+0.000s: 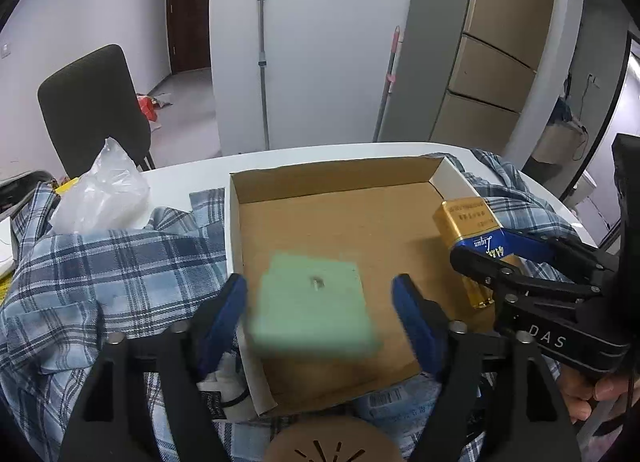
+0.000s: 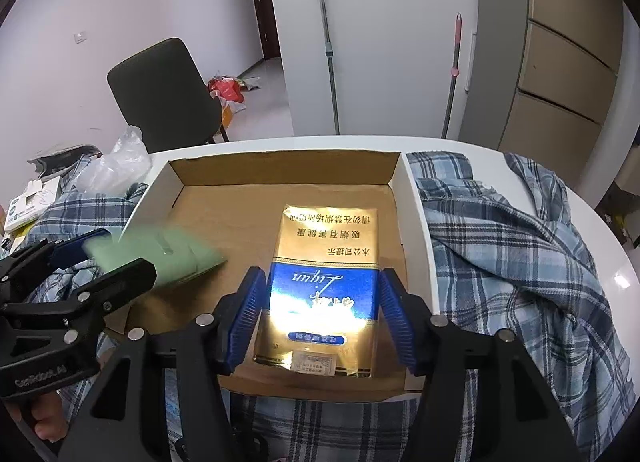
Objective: Organize soft objects
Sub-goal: 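Release the pack into the white box with the right gripper while the left gripper drops the green pad there, then move the right gripper to the coiled white USB cable and grasp it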
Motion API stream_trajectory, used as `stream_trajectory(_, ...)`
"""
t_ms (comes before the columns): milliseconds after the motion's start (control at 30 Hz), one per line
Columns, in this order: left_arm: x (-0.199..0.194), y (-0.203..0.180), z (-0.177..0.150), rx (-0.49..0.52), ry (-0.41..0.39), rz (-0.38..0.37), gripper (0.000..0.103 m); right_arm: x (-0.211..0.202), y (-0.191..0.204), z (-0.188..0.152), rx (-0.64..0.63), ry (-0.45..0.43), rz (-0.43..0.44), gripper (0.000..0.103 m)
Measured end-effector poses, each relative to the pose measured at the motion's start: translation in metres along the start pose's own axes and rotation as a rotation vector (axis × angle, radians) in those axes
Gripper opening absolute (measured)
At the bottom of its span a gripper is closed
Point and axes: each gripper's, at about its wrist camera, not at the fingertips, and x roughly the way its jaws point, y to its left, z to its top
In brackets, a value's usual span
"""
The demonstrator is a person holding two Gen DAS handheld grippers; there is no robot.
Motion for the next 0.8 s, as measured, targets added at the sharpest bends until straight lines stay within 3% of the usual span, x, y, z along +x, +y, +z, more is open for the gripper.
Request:
stream_trajectory(67, -0.002, -0.002, 0.0, 0.016, -0.014, 0.023, 0.087, 0.002, 0.0, 0.0, 0.0, 0.007, -0.001, 0.072)
stream_trajectory(100, -0.003, -0.003, -0.001, 0.02, -0.018, 0.028, 0.088, 0.002, 0.0, 0.0, 0.0, 0.006, -0.003, 0.073)
stream_trajectory(400, -0.041, -0.002, 0.008, 0.008, -0.141, 0.035, 0.087, -0.017, -0.005, 0.008, 0.019, -0.046, -0.021, 0.073)
stream_trajectory(600, -0.092, -0.006, 0.011, -0.013, -0.212, -0.019, 0.087, -0.065, 0.005, 0.008, 0.01, -0.144, -0.077, 0.073)
stream_trajectory(800, -0.158, -0.018, -0.008, 0.037, -0.329, 0.008, 0.087, -0.125, 0.016, -0.008, -0.023, -0.216, -0.046, 0.073)
